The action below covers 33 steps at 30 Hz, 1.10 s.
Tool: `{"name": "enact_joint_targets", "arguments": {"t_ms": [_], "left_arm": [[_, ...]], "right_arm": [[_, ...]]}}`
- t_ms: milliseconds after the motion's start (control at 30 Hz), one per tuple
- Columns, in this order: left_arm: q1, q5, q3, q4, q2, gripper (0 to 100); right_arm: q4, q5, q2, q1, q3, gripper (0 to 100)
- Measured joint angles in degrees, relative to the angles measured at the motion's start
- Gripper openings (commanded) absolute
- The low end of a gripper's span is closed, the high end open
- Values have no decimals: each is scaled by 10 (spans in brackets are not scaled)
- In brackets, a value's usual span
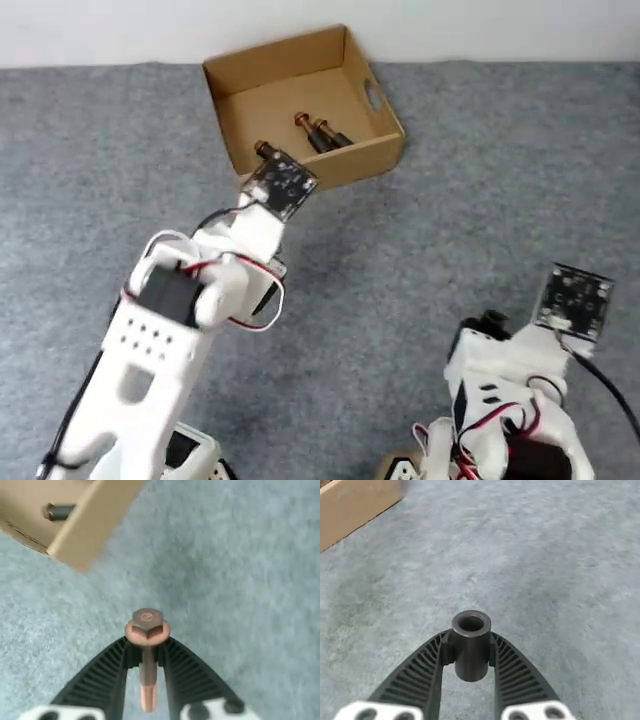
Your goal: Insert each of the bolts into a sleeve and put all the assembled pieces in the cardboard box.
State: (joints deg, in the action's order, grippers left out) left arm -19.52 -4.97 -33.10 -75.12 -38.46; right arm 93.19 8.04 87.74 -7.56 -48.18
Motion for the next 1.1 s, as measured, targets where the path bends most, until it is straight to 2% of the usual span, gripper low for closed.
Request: {"name": "enact_joint_targets", "arguments": {"t_ms": [300,467,633,800,967,1100], "left_arm": [[-2,172,-66,127,-167,4],[-13,194,-154,258,-293,4],[-66,194,-231,362,-408,5],[-134,199,-267,389,-486,5],[-144,203,-273,391,-504,5],[-148,244,-273,387,-505,5]], "right_arm": [[-124,0,-1,185,-19,8],[-187,-2,-1,261,-44,8],[-271,-29,-3,325,-106,9],[-360,-105,-4,378,-159,9],[-403,-164,-5,421,-166,9],[-420,-189,-5,425,-166,9]]}}
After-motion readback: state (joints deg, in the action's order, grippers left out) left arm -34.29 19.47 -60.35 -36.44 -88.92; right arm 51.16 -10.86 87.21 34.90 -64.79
